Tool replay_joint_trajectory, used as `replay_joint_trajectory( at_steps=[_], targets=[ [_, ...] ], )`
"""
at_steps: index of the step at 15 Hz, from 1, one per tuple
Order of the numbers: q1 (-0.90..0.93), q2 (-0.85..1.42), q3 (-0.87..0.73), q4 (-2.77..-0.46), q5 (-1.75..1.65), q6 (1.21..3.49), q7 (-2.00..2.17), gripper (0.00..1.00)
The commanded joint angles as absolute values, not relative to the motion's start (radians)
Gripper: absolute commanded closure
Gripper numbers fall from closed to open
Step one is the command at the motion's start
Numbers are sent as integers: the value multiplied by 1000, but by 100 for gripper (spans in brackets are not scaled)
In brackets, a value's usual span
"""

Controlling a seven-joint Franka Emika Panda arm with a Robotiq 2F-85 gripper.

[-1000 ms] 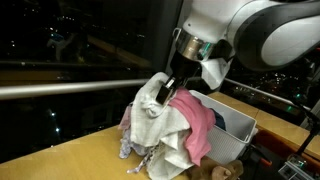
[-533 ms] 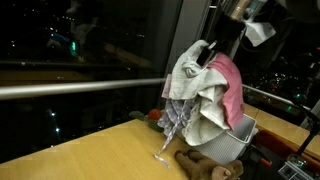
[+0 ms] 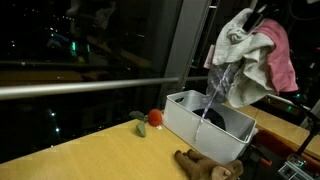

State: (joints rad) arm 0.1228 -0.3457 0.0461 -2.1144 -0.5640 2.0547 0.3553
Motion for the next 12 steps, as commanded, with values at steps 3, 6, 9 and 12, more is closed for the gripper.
replay_joint_trajectory(
  at_steps=[3, 6, 9, 12],
  targets=[
    [4, -389, 33, -1939, -543, 1955, 131, 96],
    [-19, -360, 35, -1878, -541, 1962, 81, 96],
    [-11, -331, 59, -1882, -539, 1981, 91, 96],
    [2, -297, 75, -1925, -517, 2011, 111, 96]
  ],
)
